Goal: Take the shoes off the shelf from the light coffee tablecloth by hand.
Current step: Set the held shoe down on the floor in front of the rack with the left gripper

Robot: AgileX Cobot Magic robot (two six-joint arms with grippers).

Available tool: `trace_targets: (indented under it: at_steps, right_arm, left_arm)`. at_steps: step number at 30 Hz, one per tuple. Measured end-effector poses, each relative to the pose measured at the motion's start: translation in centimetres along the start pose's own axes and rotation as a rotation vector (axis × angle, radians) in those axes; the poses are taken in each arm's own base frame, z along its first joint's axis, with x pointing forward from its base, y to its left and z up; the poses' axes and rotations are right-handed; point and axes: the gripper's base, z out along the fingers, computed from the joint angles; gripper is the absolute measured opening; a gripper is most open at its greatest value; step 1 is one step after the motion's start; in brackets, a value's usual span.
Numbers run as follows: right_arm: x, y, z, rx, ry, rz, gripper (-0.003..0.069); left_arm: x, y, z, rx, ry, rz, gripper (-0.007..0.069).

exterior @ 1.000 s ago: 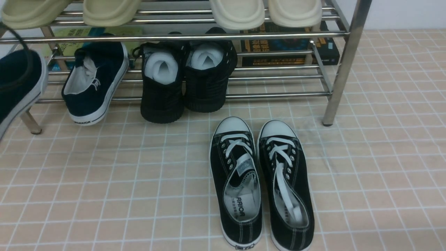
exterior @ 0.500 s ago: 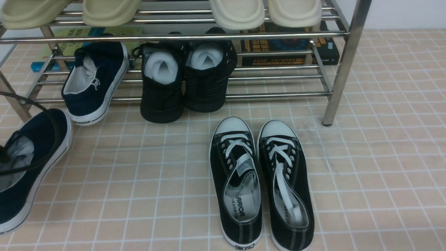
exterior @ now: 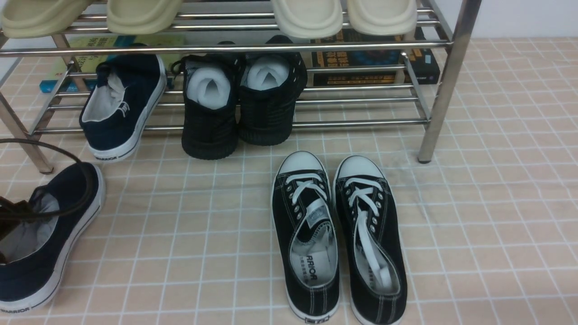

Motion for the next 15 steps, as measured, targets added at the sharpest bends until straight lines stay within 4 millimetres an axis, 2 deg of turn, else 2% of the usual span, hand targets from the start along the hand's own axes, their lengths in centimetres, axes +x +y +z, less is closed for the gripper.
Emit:
trace_targets:
  at_steps: [5, 9, 11, 15]
  right_arm:
    - [0.0, 0.0, 0.0, 0.0, 0.0, 0.0, 0.0239]
    - [0.0, 0.0, 0.0, 0.0, 0.0, 0.0, 0.0239]
    - [0.0, 0.0, 0.0, 0.0, 0.0, 0.0, 0.0239]
    - [0.0, 0.0, 0.0, 0.0, 0.0, 0.0, 0.0239]
  left_arm:
    - [0.0, 0.0, 0.1, 0.0, 0.001, 0.055, 0.0055]
    - [0.0, 0.0, 0.1, 0.0, -0.001, 0.079, 0.0095]
    - [-0.1, 0.0, 0.0, 0.0, -0.005, 0.082, 0.0121]
    - [-1.1, -0.2, -1.2, 0.007, -0.048, 0.085, 0.0234]
